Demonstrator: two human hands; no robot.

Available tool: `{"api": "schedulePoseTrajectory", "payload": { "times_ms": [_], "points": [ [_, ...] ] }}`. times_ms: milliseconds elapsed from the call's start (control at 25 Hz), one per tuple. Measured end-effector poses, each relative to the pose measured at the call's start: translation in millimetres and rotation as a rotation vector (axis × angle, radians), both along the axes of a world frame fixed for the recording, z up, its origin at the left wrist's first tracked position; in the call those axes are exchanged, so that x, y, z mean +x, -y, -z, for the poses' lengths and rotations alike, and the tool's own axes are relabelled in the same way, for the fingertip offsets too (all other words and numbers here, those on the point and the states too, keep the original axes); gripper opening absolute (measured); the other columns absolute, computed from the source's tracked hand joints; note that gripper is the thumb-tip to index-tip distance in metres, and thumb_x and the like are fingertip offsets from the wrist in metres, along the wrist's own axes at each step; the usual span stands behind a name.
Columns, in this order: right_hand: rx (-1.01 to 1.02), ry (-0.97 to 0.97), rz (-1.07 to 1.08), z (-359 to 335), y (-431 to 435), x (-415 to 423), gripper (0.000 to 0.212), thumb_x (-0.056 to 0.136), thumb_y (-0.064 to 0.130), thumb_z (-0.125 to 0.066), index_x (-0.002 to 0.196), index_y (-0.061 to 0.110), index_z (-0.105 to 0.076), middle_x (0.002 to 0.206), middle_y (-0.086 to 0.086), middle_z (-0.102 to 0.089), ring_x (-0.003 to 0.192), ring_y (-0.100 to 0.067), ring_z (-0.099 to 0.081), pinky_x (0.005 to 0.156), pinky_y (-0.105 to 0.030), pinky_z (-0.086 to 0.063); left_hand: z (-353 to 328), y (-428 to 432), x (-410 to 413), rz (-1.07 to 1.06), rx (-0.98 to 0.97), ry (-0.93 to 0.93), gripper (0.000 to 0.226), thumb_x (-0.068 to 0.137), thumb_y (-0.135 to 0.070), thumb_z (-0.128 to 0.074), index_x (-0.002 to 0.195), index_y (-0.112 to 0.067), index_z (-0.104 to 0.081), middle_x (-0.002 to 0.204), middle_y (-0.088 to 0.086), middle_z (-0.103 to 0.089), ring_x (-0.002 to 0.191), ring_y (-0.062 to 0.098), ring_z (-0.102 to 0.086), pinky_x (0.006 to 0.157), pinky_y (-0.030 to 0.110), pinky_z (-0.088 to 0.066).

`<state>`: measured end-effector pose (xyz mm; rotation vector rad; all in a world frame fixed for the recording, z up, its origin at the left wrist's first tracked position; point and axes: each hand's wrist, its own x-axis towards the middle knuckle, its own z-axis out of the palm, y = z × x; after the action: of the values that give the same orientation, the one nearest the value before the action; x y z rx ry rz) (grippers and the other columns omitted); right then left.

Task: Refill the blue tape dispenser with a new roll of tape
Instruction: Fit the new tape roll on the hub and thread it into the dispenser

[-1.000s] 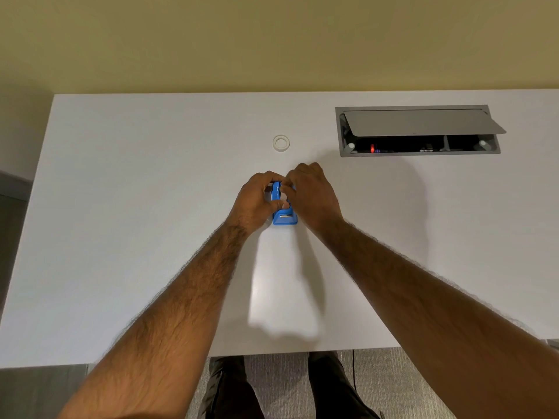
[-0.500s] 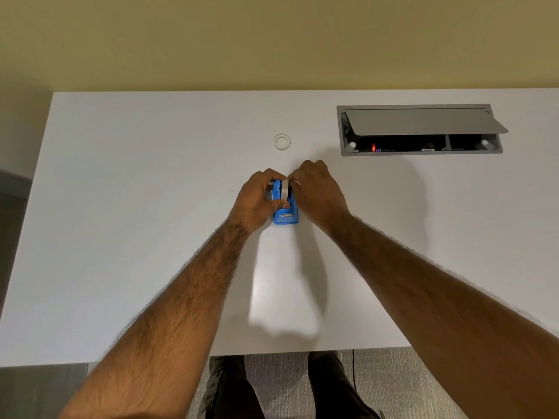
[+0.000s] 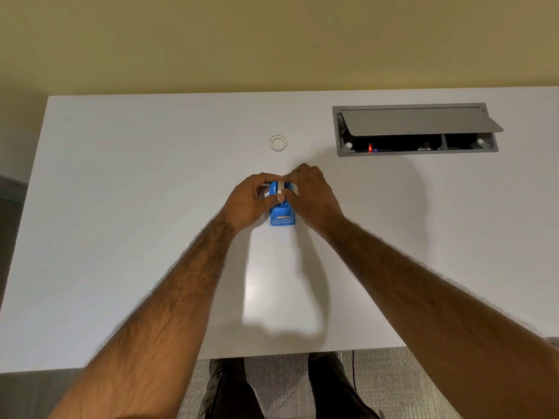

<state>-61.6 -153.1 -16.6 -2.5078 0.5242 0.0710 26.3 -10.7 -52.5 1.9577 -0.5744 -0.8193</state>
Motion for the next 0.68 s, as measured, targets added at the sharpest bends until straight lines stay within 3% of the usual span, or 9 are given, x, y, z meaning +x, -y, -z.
{"api": "schedulePoseTrajectory", "payload": {
  "times_ms": [240, 400, 600, 680],
  "points": [
    [0.157, -0.027, 0.021, 11, 0, 1, 0.035, 0.086, 0.025, -0.067, 0.116, 0.011, -0.056, 0.113, -0.007, -0.057, 0.106, -0.019, -0.05, 0.085, -0.02, -0.034, -1, 1, -2, -0.024, 0.0, -0.026, 0.04, 0.083, -0.022, -0.077, 0.121, -0.024, -0.065, 0.118, -0.006, -0.069, 0.11, 0.012, -0.063, 0.105, 0.034, -0.047],
    [0.148, -0.048, 0.04, 18, 1, -2, 0.036, 0.084, 0.023, -0.068, 0.116, 0.013, -0.056, 0.113, -0.007, -0.057, 0.106, -0.021, -0.052, 0.086, -0.022, -0.037, -3, 2, 0, -0.023, -0.007, 0.001, 0.038, 0.08, -0.016, -0.079, 0.116, -0.023, -0.067, 0.116, -0.005, -0.069, 0.108, 0.014, -0.064, 0.102, 0.033, -0.049],
    [0.143, -0.076, -0.032, 7, 8, -1, 0.039, 0.083, 0.025, -0.071, 0.117, 0.009, -0.06, 0.114, -0.011, -0.061, 0.106, -0.022, -0.054, 0.087, -0.021, -0.034, -6, 2, -5, -0.057, -0.059, 0.167, 0.038, 0.08, -0.009, -0.077, 0.114, -0.025, -0.069, 0.113, -0.006, -0.066, 0.098, 0.009, -0.063, 0.087, 0.012, -0.047],
    [0.128, -0.068, -0.054, 5, 8, 0, 0.038, 0.083, 0.028, -0.071, 0.114, 0.008, -0.062, 0.114, -0.011, -0.062, 0.106, -0.022, -0.055, 0.086, -0.02, -0.033, -5, 0, -7, -0.03, -0.067, 0.229, 0.034, 0.083, -0.01, -0.075, 0.114, -0.022, -0.071, 0.112, -0.003, -0.068, 0.097, 0.008, -0.063, 0.088, 0.013, -0.047]
  ]
}}
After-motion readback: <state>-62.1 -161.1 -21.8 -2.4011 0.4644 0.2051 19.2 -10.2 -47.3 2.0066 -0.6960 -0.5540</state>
